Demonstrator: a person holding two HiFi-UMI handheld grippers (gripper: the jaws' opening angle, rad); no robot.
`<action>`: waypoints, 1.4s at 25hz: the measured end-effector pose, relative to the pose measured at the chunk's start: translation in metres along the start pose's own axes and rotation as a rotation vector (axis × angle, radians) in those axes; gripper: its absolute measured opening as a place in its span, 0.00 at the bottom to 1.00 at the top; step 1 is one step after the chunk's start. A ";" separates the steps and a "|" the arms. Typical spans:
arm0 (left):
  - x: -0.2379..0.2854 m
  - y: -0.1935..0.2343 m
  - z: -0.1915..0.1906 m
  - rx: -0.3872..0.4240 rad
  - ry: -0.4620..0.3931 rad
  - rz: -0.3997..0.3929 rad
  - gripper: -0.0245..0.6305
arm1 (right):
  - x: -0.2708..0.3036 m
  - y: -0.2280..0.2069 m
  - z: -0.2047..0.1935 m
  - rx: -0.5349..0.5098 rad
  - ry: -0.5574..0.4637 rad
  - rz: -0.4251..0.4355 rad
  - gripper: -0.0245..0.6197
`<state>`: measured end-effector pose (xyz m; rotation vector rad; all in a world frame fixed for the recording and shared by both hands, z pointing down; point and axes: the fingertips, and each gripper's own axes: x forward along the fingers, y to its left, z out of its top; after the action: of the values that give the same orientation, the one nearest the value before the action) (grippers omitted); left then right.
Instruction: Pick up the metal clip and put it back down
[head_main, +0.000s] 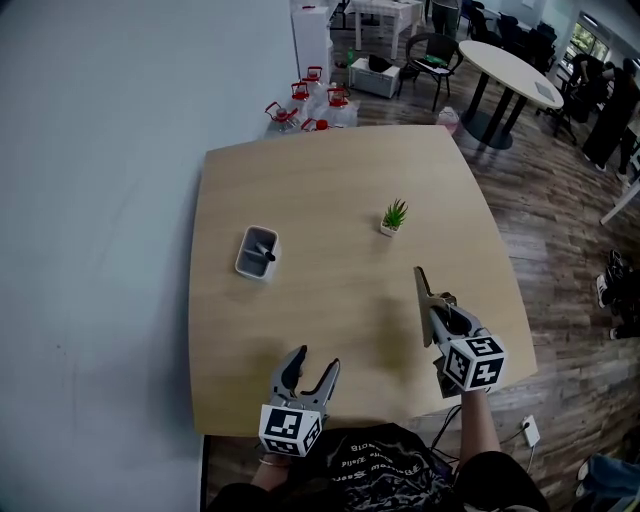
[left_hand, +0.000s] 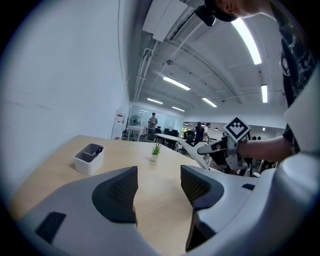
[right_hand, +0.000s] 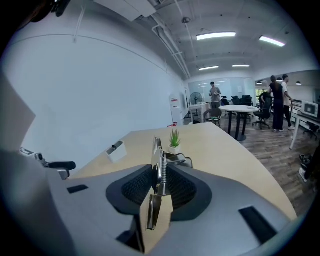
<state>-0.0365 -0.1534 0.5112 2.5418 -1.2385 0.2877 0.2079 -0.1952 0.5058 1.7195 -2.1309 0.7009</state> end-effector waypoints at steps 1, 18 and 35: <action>0.003 -0.002 0.000 0.002 0.004 -0.004 0.45 | 0.003 -0.011 0.000 0.015 0.007 -0.010 0.20; 0.043 -0.016 -0.010 0.010 0.083 -0.025 0.45 | 0.088 -0.144 -0.055 0.261 0.241 -0.059 0.20; 0.053 -0.009 -0.020 -0.002 0.121 0.000 0.45 | 0.108 -0.186 -0.081 0.407 0.282 -0.066 0.29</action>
<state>0.0020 -0.1795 0.5441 2.4821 -1.1932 0.4325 0.3590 -0.2679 0.6621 1.7425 -1.8188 1.3438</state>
